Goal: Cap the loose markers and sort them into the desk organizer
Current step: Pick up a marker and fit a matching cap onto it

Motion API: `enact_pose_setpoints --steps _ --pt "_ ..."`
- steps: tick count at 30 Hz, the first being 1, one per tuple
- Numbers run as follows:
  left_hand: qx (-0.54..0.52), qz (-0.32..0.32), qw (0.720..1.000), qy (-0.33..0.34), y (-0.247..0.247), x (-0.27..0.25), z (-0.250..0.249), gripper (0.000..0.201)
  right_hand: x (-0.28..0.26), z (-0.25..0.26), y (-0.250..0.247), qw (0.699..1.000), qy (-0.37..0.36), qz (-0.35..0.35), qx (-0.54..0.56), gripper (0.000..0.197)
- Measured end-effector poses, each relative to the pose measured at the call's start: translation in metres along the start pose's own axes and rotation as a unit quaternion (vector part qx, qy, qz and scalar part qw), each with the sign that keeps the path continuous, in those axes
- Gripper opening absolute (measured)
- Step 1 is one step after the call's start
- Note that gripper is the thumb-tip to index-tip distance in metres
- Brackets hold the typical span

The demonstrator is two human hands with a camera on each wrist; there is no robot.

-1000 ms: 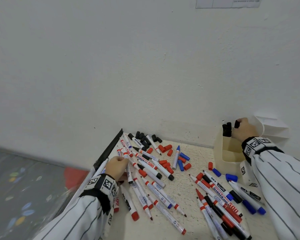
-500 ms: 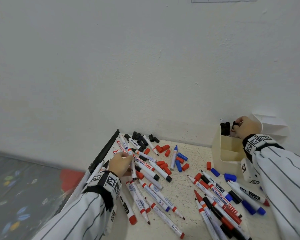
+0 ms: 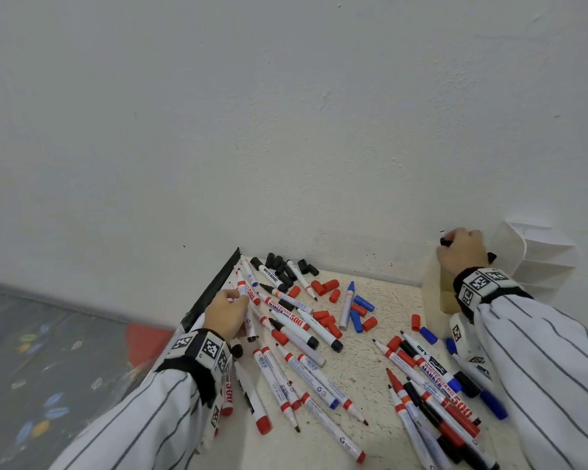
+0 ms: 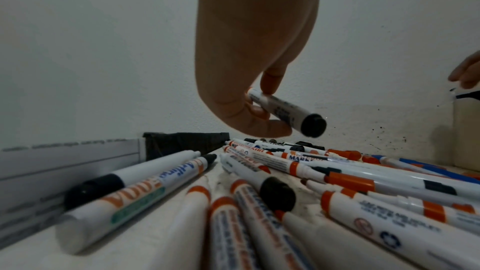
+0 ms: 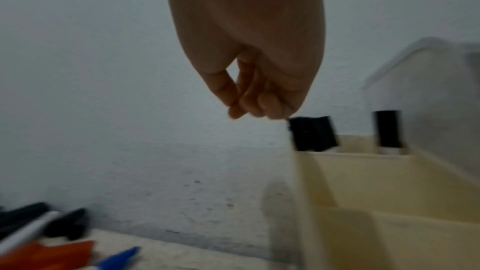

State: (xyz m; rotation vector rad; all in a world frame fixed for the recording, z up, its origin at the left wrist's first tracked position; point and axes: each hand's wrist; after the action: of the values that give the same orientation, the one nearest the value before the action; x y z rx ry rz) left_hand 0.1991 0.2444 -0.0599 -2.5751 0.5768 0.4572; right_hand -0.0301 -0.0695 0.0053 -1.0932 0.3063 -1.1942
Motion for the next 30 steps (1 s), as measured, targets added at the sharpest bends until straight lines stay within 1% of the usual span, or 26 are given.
enact_pose_setpoints --steps 2,4,5,6,7,9,10,12,13,14,15,16,18,19,20,23,25,28,30 --pt "-0.006 -0.010 1.000 0.000 -0.008 0.003 0.002 0.020 -0.009 0.023 0.010 0.997 -0.054 0.029 0.041 0.022" --pt "-0.009 -0.015 1.000 0.002 -0.016 0.004 0.004 0.021 -0.023 0.052 0.023 0.985 -0.106 0.095 0.098 0.020" --pt "-0.012 -0.021 1.000 0.001 -0.019 0.005 0.005 0.019 -0.033 0.070 0.030 0.973 -0.120 0.141 0.138 0.021" --pt "-0.015 -0.030 0.999 0.001 -0.023 0.006 0.006 0.017 -0.045 0.087 0.037 0.956 -0.133 0.196 0.171 0.021" --pt "-0.016 -0.040 0.999 0.002 -0.027 0.007 0.008 0.013 -0.055 0.104 0.044 0.937 -0.155 0.257 0.179 0.019" --pt "-0.019 -0.045 0.999 -0.001 -0.034 0.008 0.012 0.005 -0.077 0.136 0.061 0.889 -0.231 0.371 0.136 0.017" --pt "-0.021 -0.042 0.999 -0.004 -0.037 0.008 0.014 0.004 -0.088 0.151 0.069 0.861 -0.269 0.416 0.113 0.019" --pt "-0.019 -0.035 0.999 -0.013 -0.043 0.008 0.016 0.005 -0.108 0.174 0.088 0.818 -0.322 0.470 0.075 0.025" --pt "-0.017 -0.035 0.999 -0.017 -0.046 0.007 0.017 0.008 -0.116 0.181 0.097 0.805 -0.336 0.486 0.053 0.028" --pt "-0.016 -0.036 0.999 -0.018 -0.049 0.005 0.017 0.010 -0.123 0.187 0.107 0.798 -0.344 0.494 0.031 0.030" --pt "-0.015 -0.035 0.999 -0.019 -0.052 0.004 0.017 0.011 -0.126 0.190 0.116 0.800 -0.348 0.488 0.007 0.031" --pt "-0.012 -0.032 0.999 -0.023 -0.054 0.003 0.018 0.012 -0.128 0.192 0.124 0.813 -0.349 0.467 -0.013 0.032" --pt "-0.002 -0.025 0.999 -0.028 -0.057 0.003 0.019 0.011 -0.127 0.191 0.132 0.851 -0.322 0.413 -0.041 0.041" --pt "0.001 -0.023 0.999 -0.027 -0.057 0.002 0.020 0.009 -0.124 0.188 0.134 0.865 -0.305 0.396 -0.047 0.046" --pt "0.005 -0.022 0.999 -0.025 -0.058 0.002 0.021 0.007 -0.122 0.185 0.135 0.870 -0.293 0.394 -0.051 0.051" --pt "0.020 -0.021 0.999 -0.019 -0.058 0.002 0.023 0.006 -0.117 0.174 0.138 0.860 -0.285 0.417 -0.073 0.061" --pt "0.026 -0.016 0.999 -0.023 -0.057 0.001 0.023 0.008 -0.114 0.169 0.143 0.859 -0.290 0.413 -0.081 0.063" --pt "0.022 -0.006 0.999 -0.028 -0.055 0.001 0.025 0.010 -0.111 0.167 0.147 0.855 -0.300 0.409 -0.107 0.057" --pt "0.016 0.005 0.999 -0.033 -0.053 0.002 0.027 0.015 -0.110 0.166 0.148 0.862 -0.295 0.396 -0.111 0.052"
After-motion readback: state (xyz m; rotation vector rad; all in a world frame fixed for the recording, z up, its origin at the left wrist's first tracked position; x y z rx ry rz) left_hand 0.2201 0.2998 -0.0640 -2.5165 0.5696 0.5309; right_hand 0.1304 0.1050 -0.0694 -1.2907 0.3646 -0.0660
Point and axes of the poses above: each hand's wrist, its own x-axis towards the middle knuckle, its own y-axis out of the palm, z = x × y, and after that the axes turned 11 degrees about -y, right-handed
